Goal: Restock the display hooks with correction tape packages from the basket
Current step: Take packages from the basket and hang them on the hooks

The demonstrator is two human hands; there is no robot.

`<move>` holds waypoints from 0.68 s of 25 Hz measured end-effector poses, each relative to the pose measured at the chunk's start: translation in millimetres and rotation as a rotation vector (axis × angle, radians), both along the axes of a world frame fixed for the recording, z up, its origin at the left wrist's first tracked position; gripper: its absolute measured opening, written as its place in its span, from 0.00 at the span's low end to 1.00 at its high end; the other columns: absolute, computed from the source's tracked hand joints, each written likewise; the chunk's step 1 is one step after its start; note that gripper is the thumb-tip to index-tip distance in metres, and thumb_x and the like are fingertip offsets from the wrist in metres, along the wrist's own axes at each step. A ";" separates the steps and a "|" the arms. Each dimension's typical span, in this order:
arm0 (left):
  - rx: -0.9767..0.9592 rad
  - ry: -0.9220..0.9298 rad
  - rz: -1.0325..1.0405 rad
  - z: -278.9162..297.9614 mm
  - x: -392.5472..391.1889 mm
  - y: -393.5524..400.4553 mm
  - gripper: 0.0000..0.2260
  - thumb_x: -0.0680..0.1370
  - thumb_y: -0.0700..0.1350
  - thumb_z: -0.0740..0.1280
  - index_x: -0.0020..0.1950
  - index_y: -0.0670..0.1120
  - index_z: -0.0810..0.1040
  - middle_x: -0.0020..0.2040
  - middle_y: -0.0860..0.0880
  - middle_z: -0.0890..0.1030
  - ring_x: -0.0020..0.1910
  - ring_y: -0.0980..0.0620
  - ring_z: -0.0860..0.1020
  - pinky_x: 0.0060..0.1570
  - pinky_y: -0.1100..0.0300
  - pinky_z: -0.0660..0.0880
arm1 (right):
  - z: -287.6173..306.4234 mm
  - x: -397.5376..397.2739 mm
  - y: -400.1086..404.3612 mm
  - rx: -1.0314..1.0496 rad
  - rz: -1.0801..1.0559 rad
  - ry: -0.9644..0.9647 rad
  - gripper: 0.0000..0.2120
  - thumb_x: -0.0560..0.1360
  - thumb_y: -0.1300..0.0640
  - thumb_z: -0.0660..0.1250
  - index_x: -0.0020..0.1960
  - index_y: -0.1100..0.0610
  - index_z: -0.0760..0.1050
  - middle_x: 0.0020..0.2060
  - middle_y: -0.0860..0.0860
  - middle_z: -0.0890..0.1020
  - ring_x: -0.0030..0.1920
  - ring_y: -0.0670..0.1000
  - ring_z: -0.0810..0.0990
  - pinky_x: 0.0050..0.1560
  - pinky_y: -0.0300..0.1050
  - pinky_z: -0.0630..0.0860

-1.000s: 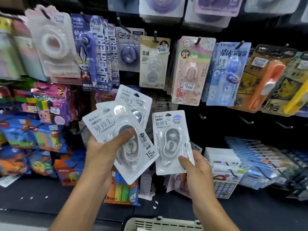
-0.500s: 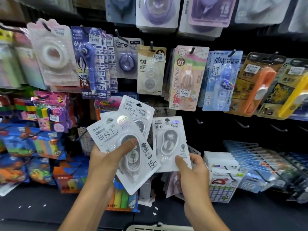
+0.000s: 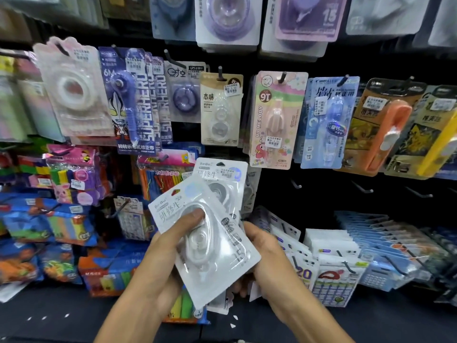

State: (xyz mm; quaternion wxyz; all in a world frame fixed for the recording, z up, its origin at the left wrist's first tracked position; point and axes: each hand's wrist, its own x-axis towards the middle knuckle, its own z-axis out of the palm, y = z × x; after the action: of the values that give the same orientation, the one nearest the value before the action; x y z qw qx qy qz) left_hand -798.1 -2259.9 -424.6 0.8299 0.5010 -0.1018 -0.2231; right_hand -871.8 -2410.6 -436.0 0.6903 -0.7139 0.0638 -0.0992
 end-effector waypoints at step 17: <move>-0.003 -0.123 0.317 6.5 8.2 16.7 0.23 0.68 0.47 0.75 0.64 0.49 0.82 0.55 0.49 0.87 0.52 0.48 0.86 0.50 0.50 0.79 | -27.2 -17.6 -21.0 -0.144 -0.421 -0.122 0.07 0.83 0.49 0.61 0.55 0.39 0.77 0.43 0.50 0.86 0.43 0.55 0.84 0.45 0.54 0.81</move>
State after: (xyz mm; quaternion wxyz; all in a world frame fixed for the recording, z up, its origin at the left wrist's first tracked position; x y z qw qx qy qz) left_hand -789.9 -2243.2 -418.0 0.8476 0.5224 -0.0725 -0.0580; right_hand -889.4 -2431.6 -463.2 0.6041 -0.7250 0.1625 -0.2883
